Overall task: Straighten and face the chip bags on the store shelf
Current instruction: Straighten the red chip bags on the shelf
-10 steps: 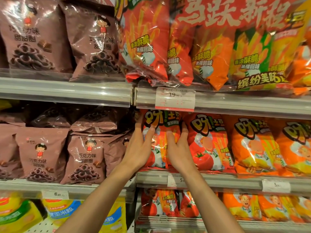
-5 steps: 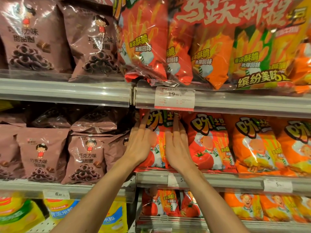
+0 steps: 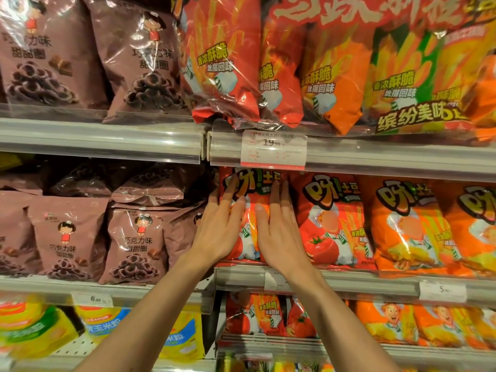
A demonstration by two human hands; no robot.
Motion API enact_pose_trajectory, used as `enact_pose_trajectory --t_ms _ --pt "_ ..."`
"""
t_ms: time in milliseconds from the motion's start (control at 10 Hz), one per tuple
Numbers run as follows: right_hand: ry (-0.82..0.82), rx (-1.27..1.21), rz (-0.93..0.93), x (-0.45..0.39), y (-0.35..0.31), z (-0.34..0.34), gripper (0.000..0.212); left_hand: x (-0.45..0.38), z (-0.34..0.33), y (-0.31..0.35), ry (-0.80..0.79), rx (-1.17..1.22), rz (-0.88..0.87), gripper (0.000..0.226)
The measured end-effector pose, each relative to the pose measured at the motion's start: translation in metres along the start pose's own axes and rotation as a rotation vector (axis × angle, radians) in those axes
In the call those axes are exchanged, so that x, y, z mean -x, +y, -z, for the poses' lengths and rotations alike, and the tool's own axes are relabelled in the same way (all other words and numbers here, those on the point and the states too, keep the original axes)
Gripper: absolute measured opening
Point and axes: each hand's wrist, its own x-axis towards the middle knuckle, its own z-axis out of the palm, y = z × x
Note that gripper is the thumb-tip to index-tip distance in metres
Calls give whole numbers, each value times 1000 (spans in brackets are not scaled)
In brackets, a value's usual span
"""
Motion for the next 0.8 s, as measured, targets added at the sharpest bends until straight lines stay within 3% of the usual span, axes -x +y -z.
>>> enact_pose_trajectory --t_ms 100,200,400,800 --pt "-68 -217 -96 -1 -6 14 45 -2 0 -6 -1 -23 7 45" --pt "-76 -260 -138 -1 0 28 65 -5 0 -13 36 -9 44 55" --pt "-205 -245 -107 17 8 51 69 8 15 -12 17 -84 -2 56" --pt "-137 -151 -189 76 -7 90 52 62 74 -15 -29 -52 -143 35"
